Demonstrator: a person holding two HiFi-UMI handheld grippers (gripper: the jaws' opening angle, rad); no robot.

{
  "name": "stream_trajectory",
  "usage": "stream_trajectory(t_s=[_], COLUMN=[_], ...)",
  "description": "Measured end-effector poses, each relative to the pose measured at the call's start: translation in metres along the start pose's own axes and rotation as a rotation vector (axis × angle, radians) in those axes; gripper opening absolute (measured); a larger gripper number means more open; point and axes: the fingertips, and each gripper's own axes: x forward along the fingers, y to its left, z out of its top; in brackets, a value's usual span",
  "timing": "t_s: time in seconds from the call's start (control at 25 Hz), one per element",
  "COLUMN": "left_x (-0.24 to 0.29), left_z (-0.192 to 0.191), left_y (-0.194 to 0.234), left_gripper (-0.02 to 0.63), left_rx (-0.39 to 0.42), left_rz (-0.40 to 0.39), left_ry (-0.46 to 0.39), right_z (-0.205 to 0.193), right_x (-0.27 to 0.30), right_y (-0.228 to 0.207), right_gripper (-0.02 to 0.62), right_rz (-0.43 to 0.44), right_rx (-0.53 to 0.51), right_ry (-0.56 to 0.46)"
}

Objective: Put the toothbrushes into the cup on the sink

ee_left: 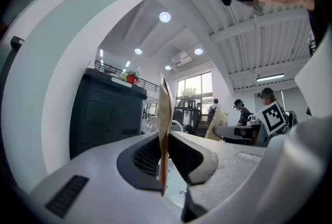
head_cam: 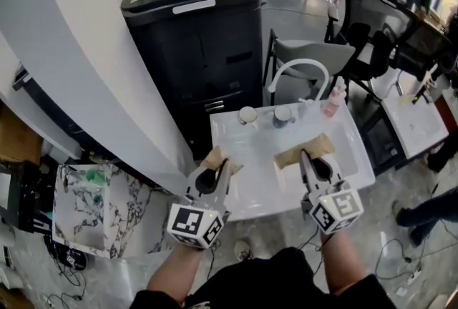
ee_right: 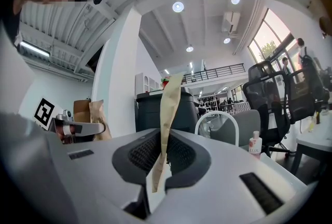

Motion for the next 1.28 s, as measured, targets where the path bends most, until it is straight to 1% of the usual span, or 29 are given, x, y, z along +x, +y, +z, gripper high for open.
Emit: stream_trajectory(t_s=[0.16,0.32,0.52,0.88,1.08,1.28], left_x=[0.003,0.01,0.027,0.063,0.073,0.081], left_z=[0.0,-0.004,-0.01,-0.011,-0.013,-0.013], left_y=[0.001,0.001,-0.007,-0.031,-0.037,-0.043], left_gripper=[0.038,0.038,0.038,0.038,0.038,0.038], left_rx=[-0.002,-0.01,-0.016,0.007,0.025,0.036], left_rz=[0.007,0.033,0.078,0.152,0.194,0.23], left_ry=[-0.001,0.0,0.001,0.0,0.007,0.004], right_z=[0.007,0.011,0.01,0.017,0.015,0.005], right_x=[0.002,0.007,0.019,0.05,0.074,0.098], right_y=[-0.005,-0.014,-0.042,-0.105,-0.127,-0.146], right_gripper=[0.023,0.023,0.023,0.023,0.023,0.023], right_rz=[-0.001,0.015,0.042,0.073,0.106,0.122], right_rx=[-0.044,-0.078,-0.076,-0.084,-0.084,-0.091], right_ry=[-0.021,-0.027,-0.023,-0.055,-0.069,-0.067])
